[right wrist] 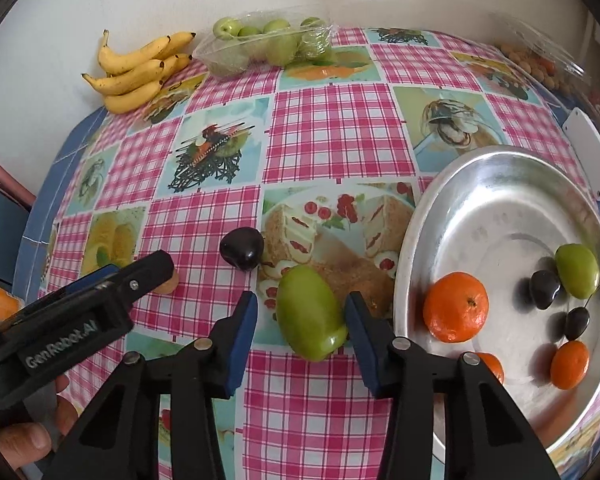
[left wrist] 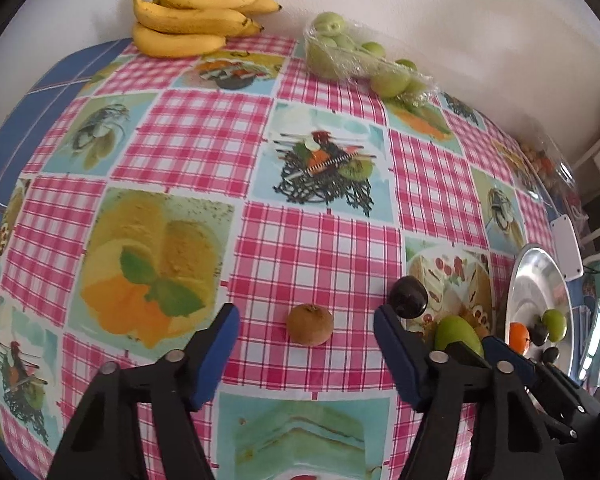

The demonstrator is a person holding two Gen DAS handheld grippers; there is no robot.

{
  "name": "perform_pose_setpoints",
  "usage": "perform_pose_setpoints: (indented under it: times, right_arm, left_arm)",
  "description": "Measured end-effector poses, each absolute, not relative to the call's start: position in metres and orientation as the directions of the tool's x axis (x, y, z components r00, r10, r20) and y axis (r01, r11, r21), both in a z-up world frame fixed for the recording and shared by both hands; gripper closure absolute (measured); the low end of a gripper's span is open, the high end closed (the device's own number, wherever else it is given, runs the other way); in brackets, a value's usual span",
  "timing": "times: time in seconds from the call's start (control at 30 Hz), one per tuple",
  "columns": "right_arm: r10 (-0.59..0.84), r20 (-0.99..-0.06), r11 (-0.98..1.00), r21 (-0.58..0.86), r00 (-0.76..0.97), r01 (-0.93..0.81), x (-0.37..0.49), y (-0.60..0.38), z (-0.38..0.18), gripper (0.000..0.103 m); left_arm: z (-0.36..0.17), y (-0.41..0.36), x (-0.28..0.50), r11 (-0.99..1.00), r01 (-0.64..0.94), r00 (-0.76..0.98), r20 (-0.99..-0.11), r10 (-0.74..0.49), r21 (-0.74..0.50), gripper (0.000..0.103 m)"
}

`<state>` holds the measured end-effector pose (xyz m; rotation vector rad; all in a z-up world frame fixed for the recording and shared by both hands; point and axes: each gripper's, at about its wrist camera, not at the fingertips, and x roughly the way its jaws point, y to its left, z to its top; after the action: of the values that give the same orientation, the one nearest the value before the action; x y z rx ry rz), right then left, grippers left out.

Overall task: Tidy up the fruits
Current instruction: 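Lower the right gripper around the green oval fruit while the left gripper approaches the kiwi, then close the right gripper on the green oval fruit while the left gripper grasps the kiwi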

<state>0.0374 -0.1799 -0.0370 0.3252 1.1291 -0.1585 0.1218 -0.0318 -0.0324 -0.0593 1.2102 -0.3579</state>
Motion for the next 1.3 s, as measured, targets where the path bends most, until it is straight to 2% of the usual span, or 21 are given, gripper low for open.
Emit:
perform_pose_setpoints:
  times: [0.1,0.2,0.33,0.5,0.7,0.9,1.3]
  right_arm:
    - [0.035,-0.909,0.944,0.167,0.416,0.286,0.038,-0.18,-0.038,0.058]
    - [0.051,-0.905,0.94,0.186,0.423,0.286,0.038,-0.182,-0.036,0.06]
    - [0.069,-0.903,0.939,0.202,0.425,0.277,0.037,-0.181,-0.034,0.06]
    - [0.24,-0.843,0.883,0.396,0.482,0.252,0.034,-0.185,-0.027,0.062]
    - [0.18,-0.873,0.913,0.319,0.454,0.252,0.039,-0.177,-0.03,0.062]
    - [0.195,-0.886,0.923,0.311,0.421,0.226,0.045,-0.164,-0.038,0.062]
    - [0.263,-0.892,0.929,0.337,0.368,0.151,0.048,-0.134,-0.046,0.062]
  left_arm:
    - [-0.036,-0.034,0.122,0.939,0.242,0.29,-0.905,-0.31,-0.245,0.044]
    - [-0.037,-0.034,0.121,0.94,0.24,0.285,-0.908,-0.308,-0.243,0.049]
    - [-0.041,-0.032,0.122,0.946,0.224,0.274,-0.916,-0.294,-0.236,0.05]
    - [-0.041,-0.024,0.124,0.951,0.188,0.273,-0.917,-0.29,-0.245,0.05]
    - [-0.045,-0.026,0.125,0.952,0.185,0.26,-0.922,-0.287,-0.244,0.052]
    - [-0.049,-0.024,0.126,0.949,0.174,0.247,-0.921,-0.3,-0.263,0.059]
    - [-0.049,-0.016,0.128,0.948,0.132,0.242,-0.918,-0.313,-0.288,0.059]
